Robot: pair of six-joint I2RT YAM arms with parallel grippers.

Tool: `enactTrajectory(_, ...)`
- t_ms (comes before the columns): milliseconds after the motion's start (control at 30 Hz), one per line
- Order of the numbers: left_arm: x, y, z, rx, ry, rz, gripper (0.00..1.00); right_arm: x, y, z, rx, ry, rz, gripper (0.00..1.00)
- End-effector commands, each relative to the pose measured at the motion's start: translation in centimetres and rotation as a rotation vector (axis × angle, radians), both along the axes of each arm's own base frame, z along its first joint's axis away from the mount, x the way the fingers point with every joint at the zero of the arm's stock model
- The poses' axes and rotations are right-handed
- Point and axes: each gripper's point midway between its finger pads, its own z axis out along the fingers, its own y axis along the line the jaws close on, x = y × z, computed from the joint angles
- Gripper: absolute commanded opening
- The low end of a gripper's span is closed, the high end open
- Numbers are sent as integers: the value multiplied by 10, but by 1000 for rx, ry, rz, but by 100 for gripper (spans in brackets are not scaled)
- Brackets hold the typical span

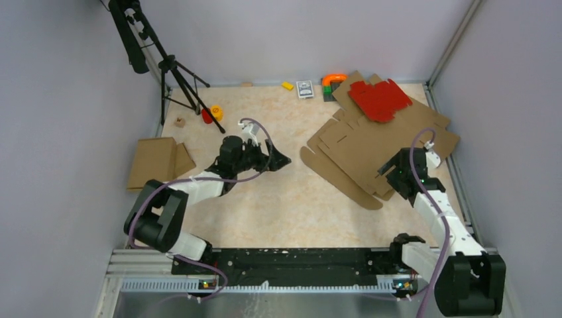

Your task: Fold the paper box

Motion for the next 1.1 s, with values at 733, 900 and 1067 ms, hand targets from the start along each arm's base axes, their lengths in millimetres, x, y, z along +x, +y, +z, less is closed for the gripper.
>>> enactTrajectory(733, 20, -64, -21, 97, 39, -186, 94, 23, -11, -24, 190, -82, 58, 58)
enactTrajectory(900, 32, -85, -20, 97, 96, -139, 91, 19, -14, -9, 174, -96, 45, 68)
enactTrajectory(1067, 34, -118, -24, 21, 133, -163, 90, 16, -3, -16, 231, -119, 53, 72)
